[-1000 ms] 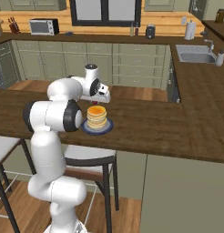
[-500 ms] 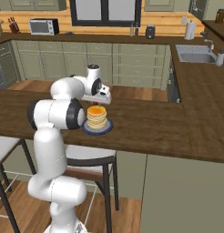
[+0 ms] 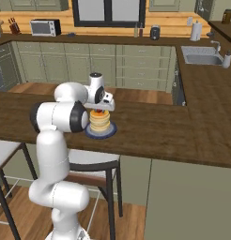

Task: Take the strawberry from the fridge and place it on top of the pancake, located on the dining counter.

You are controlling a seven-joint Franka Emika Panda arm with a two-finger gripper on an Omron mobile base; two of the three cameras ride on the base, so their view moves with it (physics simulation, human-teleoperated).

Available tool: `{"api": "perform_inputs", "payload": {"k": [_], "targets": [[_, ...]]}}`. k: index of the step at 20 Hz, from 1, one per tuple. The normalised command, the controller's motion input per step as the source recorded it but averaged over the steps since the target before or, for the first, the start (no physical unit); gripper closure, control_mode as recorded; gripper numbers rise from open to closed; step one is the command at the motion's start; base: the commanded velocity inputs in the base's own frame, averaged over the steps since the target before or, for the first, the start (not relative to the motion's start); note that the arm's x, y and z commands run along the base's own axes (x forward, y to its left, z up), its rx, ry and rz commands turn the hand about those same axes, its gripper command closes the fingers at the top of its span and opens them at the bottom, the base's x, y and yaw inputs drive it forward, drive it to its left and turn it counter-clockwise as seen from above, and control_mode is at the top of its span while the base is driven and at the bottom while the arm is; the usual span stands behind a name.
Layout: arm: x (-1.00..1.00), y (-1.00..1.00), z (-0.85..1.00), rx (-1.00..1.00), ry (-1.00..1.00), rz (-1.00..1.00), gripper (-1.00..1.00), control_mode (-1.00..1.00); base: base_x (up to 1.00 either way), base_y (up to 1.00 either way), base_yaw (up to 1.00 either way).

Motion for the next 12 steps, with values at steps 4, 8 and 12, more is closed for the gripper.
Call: {"api": "perform_inputs", "payload": {"k": [4, 8, 12], "targets": [[0.04, 0.00, 0.00, -0.01, 0.00, 0.02, 1.00, -1.00, 0.00, 0.00, 0.00], [0.00, -0.02, 0.00, 0.00, 0.00, 0.01, 1.00, -1.00, 0.00, 0.00, 0.00], [0.00, 0.00, 0.00, 0.00, 0.00, 0.01, 1.00, -1.00, 0.00, 0.00, 0.00]]}}
